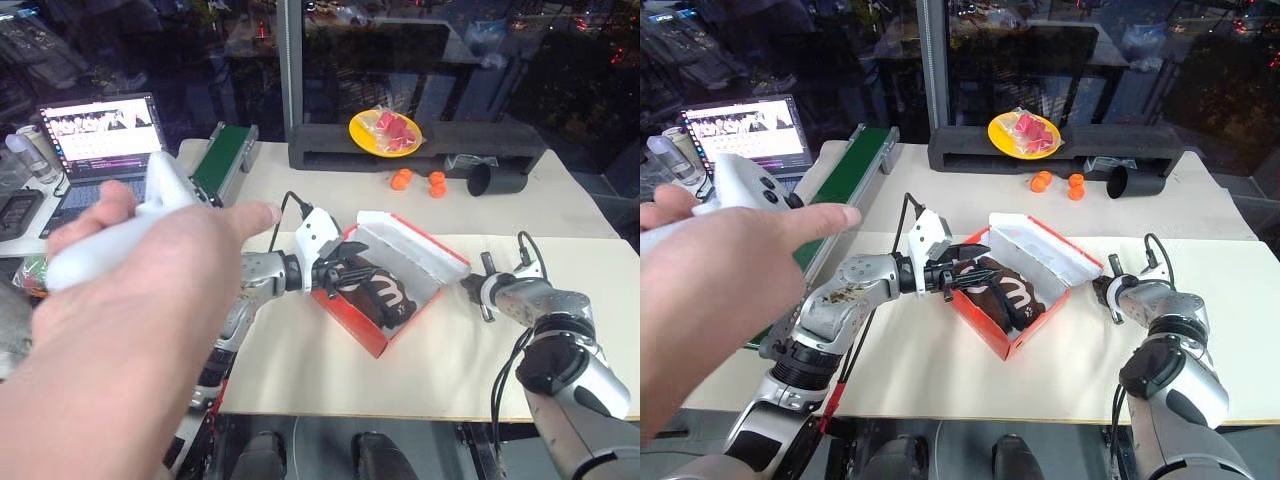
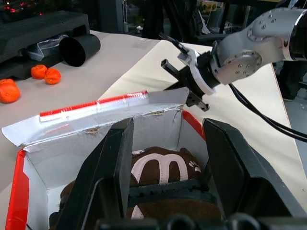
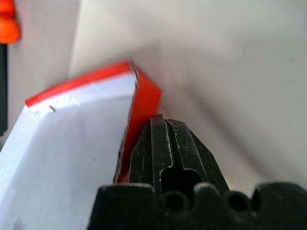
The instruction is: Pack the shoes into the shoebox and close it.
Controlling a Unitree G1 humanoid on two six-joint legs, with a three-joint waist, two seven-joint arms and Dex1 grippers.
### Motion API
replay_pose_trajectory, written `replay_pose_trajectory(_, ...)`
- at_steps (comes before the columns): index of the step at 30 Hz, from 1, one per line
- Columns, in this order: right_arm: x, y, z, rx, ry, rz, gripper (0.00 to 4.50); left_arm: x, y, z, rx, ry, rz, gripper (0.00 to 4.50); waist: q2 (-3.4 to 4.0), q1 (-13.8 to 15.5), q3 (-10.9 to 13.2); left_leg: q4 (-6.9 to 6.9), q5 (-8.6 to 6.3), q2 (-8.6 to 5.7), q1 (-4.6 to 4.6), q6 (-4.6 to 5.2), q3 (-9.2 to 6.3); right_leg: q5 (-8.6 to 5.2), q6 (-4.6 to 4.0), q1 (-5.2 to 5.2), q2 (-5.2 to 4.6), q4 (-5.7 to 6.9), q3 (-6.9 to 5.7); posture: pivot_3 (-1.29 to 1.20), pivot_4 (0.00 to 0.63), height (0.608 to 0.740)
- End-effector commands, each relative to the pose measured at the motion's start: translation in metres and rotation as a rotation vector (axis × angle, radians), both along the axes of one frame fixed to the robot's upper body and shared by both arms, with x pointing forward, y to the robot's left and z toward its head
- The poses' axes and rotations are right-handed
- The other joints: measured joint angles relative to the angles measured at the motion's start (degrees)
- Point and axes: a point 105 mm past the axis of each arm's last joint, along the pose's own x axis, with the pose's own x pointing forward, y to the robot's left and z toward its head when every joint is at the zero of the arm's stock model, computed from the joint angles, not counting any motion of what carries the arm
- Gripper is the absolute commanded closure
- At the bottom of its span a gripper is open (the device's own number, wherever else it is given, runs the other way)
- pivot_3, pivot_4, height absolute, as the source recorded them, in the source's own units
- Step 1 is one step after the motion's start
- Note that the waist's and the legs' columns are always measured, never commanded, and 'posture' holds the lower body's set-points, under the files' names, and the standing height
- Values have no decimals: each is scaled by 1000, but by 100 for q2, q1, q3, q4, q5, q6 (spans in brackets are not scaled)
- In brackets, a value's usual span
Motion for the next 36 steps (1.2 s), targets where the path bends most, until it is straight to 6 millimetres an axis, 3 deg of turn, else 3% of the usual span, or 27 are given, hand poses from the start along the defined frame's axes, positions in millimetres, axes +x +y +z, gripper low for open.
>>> replay_pose_trajectory(1, 8, -1, 11, 39, -71, -37, 4486, 0, -4, 17, -18, -71, -24, 2052, -1, -13, 1, 1, 0, 0, 0, 0, 0, 1, 1, 0, 0, 1, 0, 0, 150, 719)
replay_pose_trajectory(4, 12, 1, 16, 111, -128, -78, 4486, 0, -5, 17, -16, -71, -32, 2052, -1, -20, 0, 1, 0, 1, 4, 0, 0, 2, 1, 2, 1, 4, 0, 0, 150, 719)
replay_pose_trajectory(6, 20, -3, 35, 185, -251, -123, 4486, -1, -6, 17, -12, -74, -40, 2052, 0, -19, 3, 1, 0, 1, 6, 0, -1, 2, 1, 3, 2, 4, 0, 0, 150, 719)
replay_pose_trajectory(12, 32, -7, 129, 269, -716, -44, 4486, 0, -6, 17, 3, -82, -51, 2052, 10, -40, 49, 2, 1, 1, 4, -1, 0, 4, 5, 3, 1, 4, 2, 0, 150, 719)
replay_pose_trajectory(15, 23, 12, 164, 191, -853, 138, 4486, 0, -5, 18, 8, -86, -55, 2052, 16, 1, 53, 0, 0, 2, 2, 0, -5, 3, 6, 1, 3, 8, -3, 0, 150, 719)
replay_pose_trajectory(19, -10, 58, 186, -68, -880, 400, 4486, -2, -3, 20, 13, -87, -52, 2052, 18, 33, 53, 0, 0, 4, -25, -1, -14, 2, 6, -25, 2, 18, -12, 0, 150, 719)
replay_pose_trajectory(21, -23, 78, 182, -170, -835, 467, 4486, -1, 0, 21, 17, -85, -38, 2052, 19, 34, 52, 1, 1, 3, -46, -1, -14, 3, 5, -56, 1, 34, -8, 0, 150, 719)
replay_pose_trajectory(23, -32, 94, 167, -267, -722, 515, 4486, -1, 6, 24, 28, -85, -18, 2052, 19, 13, 52, 4, 4, 4, -54, -5, -14, 3, 5, -72, 2, 51, -6, 0, 150, 719)
replay_pose_trajectory(28, -60, 131, 129, -441, -539, 682, 4486, -12, 46, 27, 134, -29, -2, 2052, 19, -18, 52, 11, 13, 6, -33, -5, -10, -2, -2, -73, 5, 85, 1, 0, 150, 719)
replay_pose_trajectory(32, -72, 145, 104, -523, -422, 761, 4486, -27, 84, 27, 229, 66, -6, 2052, 18, -45, 54, 10, 13, 6, -33, -5, -8, -10, -12, -80, 4, 91, 0, 0, 150, 719)
replay_pose_trajectory(36, -69, 156, 97, -569, -386, 811, 4486, -21, 96, 31, 238, 54, 64, 2052, 16, 31, 54, 10, 13, 4, -34, -5, -10, -13, -13, -74, 1, 87, -4, 0, 150, 719)
